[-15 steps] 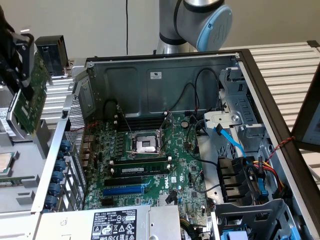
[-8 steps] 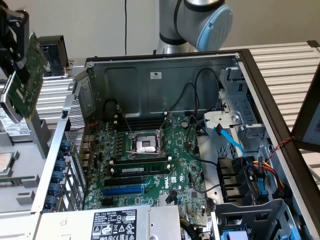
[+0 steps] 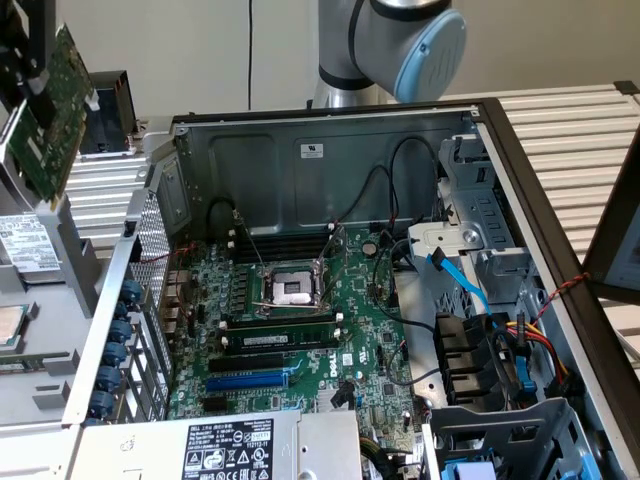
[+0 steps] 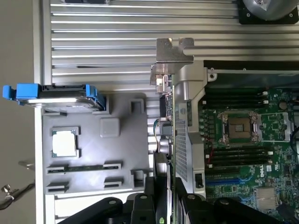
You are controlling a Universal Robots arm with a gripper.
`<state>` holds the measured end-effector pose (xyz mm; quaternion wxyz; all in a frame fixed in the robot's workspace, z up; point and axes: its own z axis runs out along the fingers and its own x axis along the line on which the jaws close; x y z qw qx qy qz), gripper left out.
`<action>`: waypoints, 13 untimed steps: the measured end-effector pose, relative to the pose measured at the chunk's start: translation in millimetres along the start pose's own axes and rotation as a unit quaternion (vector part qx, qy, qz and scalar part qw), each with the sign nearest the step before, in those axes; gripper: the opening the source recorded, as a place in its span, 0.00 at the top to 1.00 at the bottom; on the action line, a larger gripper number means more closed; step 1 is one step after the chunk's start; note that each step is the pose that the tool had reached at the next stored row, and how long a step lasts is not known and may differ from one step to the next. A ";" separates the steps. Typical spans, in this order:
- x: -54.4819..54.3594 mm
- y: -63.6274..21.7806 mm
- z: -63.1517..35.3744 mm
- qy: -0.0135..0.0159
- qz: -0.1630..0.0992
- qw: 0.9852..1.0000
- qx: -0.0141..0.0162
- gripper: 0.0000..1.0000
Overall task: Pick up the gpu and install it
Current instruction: 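Pick up the gpu and move the gpu toward the slot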
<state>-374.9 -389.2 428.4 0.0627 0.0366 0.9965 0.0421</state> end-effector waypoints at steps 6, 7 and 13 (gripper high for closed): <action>-4.0 -0.2 -0.9 0.006 0.001 1.000 0.000 0.73; -4.9 -0.2 -0.9 0.006 0.001 1.000 0.000 0.73; -19.0 0.3 0.5 0.016 0.001 1.000 0.000 0.73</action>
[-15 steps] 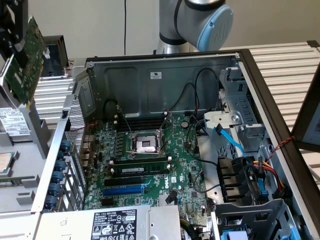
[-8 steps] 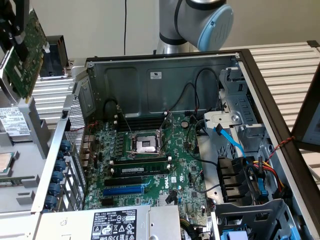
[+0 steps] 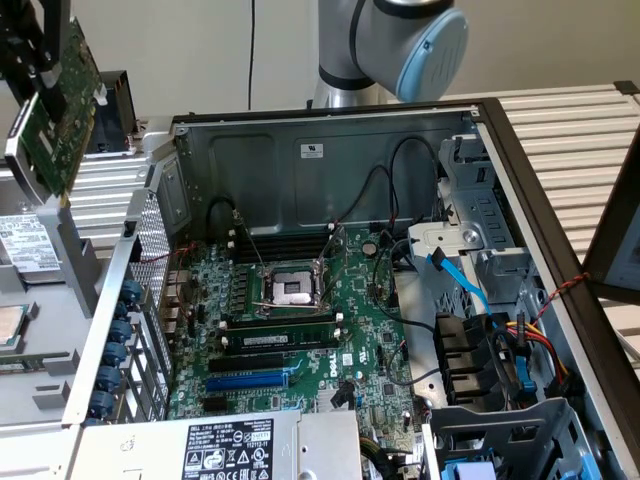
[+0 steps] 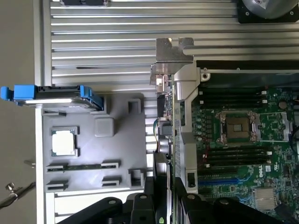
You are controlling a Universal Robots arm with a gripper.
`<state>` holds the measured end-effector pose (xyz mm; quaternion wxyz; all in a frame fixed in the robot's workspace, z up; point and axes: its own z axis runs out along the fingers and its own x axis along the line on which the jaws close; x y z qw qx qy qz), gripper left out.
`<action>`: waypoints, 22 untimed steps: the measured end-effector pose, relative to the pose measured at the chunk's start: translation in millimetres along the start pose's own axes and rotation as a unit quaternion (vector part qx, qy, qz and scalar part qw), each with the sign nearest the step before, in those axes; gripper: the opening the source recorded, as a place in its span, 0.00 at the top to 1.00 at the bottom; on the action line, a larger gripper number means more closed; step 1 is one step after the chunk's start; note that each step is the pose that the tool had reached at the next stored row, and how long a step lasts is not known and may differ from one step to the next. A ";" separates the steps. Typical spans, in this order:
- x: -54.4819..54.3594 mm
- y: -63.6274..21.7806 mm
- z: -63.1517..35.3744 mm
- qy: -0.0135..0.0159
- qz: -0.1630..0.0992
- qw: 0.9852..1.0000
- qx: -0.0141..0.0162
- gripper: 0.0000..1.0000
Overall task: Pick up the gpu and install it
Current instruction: 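Pick up the gpu and move the gpu toward the slot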
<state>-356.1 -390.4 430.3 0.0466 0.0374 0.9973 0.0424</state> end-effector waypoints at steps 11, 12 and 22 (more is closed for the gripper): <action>-30.8 1.8 -14.0 0.021 0.002 1.000 0.001 0.73; -33.8 1.8 -15.4 0.022 0.002 1.000 0.001 0.73; -60.6 1.2 -19.4 0.050 0.004 0.999 0.003 0.73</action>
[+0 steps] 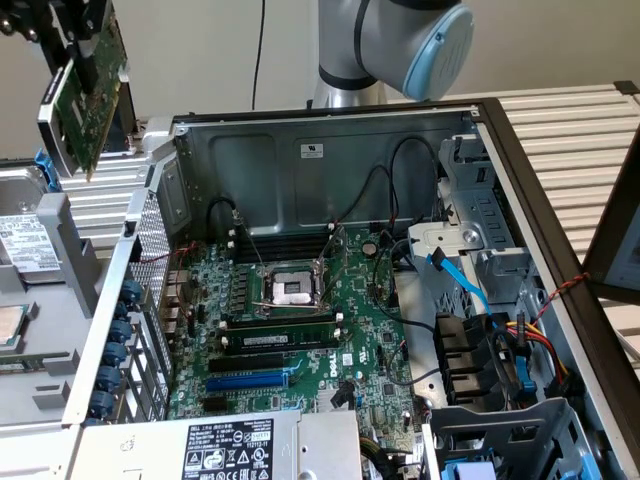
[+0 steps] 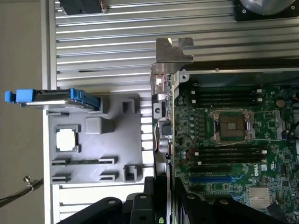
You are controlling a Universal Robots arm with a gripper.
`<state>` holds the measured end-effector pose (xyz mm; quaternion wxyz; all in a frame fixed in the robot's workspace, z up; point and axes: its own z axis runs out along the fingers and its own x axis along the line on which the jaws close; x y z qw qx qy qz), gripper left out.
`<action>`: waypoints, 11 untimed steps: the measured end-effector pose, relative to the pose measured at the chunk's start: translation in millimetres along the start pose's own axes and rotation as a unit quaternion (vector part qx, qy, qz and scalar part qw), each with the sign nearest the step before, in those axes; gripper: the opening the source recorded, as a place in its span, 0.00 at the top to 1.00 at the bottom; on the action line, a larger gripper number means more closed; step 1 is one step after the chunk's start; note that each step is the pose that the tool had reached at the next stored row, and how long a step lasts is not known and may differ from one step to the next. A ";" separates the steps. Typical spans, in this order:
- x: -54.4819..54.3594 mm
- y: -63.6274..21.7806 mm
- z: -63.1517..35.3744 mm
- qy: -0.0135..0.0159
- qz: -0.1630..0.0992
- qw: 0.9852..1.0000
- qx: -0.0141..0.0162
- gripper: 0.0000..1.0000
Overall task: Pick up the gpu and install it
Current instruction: 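Pick up the gpu and move the gpu toward the slot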
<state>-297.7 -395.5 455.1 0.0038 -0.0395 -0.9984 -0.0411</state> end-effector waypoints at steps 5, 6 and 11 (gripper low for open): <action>-22.4 0.6 -3.7 0.002 0.000 1.000 0.000 0.73; -27.0 0.6 -4.2 0.003 0.000 1.000 0.000 0.73; -48.9 0.9 -6.3 0.007 0.001 1.000 0.001 0.73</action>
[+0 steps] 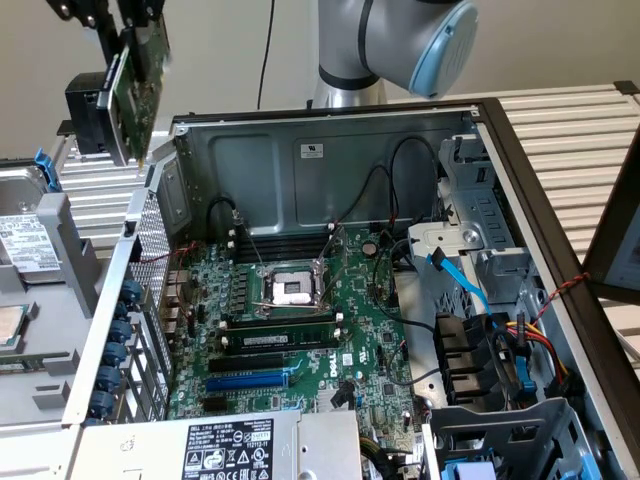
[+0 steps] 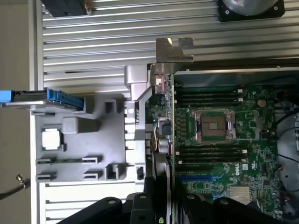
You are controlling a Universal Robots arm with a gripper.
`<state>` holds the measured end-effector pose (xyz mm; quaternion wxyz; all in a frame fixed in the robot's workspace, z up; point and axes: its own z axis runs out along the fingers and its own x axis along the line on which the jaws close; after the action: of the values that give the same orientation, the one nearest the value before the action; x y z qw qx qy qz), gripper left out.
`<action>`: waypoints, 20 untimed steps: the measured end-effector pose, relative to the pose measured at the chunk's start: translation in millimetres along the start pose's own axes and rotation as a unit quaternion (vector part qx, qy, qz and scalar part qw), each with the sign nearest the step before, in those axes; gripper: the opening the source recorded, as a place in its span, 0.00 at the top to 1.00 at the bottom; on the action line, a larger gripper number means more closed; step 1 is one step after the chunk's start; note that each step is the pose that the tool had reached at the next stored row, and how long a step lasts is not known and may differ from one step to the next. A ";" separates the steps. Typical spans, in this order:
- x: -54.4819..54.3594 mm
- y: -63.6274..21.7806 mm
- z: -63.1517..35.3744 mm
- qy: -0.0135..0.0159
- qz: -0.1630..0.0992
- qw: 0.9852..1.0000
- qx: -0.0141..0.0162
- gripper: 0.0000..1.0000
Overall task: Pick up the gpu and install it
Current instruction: 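Pick up the gpu and move the gpu toward the slot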
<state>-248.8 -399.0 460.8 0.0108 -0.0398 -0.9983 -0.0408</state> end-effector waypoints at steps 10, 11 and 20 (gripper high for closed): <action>-43.6 0.6 -4.5 0.008 0.001 1.000 0.001 0.73; -47.9 0.7 -4.9 0.009 0.001 1.000 0.001 0.73; -86.4 2.7 -6.8 0.017 0.001 1.000 0.001 0.73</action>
<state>-162.4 -403.8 465.7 0.0276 -0.0405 -0.9980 -0.0401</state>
